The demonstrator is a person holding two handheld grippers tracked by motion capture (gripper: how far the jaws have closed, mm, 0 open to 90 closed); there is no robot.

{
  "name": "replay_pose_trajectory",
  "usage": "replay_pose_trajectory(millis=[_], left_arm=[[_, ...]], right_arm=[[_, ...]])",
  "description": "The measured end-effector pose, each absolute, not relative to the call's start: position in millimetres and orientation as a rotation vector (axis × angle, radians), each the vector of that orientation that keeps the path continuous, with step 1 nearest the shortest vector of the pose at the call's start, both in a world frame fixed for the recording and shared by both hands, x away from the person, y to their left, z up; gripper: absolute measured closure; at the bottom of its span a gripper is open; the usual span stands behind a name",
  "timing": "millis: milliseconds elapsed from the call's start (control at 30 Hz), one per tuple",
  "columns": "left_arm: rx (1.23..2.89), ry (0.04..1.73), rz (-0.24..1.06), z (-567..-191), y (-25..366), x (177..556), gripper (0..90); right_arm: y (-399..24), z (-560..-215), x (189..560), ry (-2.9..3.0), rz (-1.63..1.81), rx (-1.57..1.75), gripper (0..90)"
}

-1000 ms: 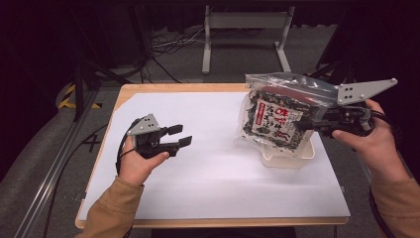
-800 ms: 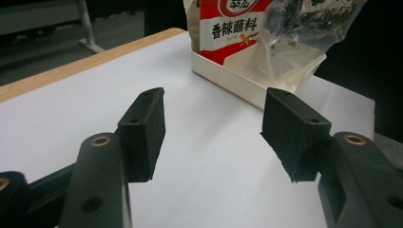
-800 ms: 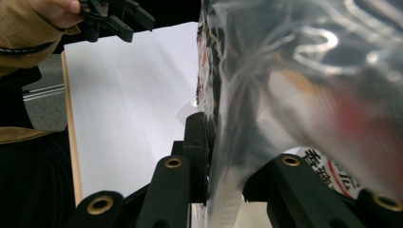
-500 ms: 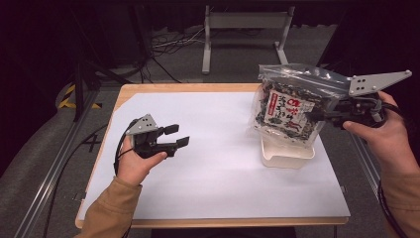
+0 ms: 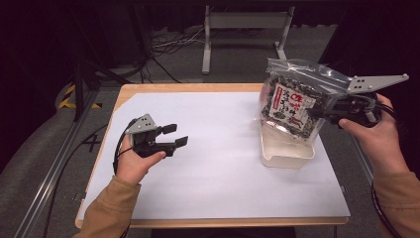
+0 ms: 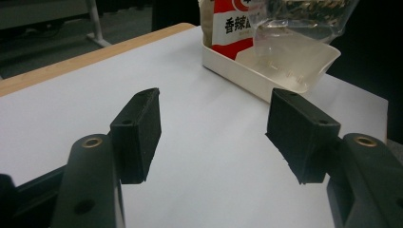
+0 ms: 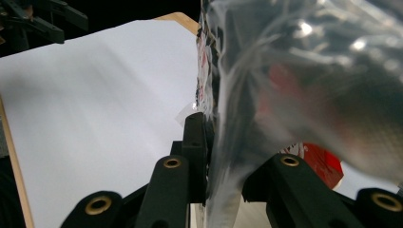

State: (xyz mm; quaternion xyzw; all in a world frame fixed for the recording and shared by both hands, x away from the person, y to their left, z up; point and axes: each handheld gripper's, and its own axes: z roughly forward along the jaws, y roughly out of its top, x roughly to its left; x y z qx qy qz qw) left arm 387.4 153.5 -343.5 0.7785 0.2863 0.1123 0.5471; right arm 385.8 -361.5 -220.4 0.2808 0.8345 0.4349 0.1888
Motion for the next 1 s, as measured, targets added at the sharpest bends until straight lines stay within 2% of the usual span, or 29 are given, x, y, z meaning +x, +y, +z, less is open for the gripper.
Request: replay_pose_trajectory(millis=[233, 433, 1000], left_arm=[[1.836, 0.689, 0.263, -343.5, 155.4, 387.7, 35.7], [1.841, 0.689, 0.283, -344.6, 155.5, 388.8, 31.3], [1.844, 0.699, 0.28, -346.7, 156.9, 389.5, 29.4]], right_arm=[[-360.2, -232.2, 390.3, 2.357, 1.19, 0.816, 75.3], [-359.8, -240.9, 390.9, 2.353, 1.134, 0.827, 75.2], [-355.2, -261.1, 394.1, 2.352, 1.024, 0.902, 75.4]])
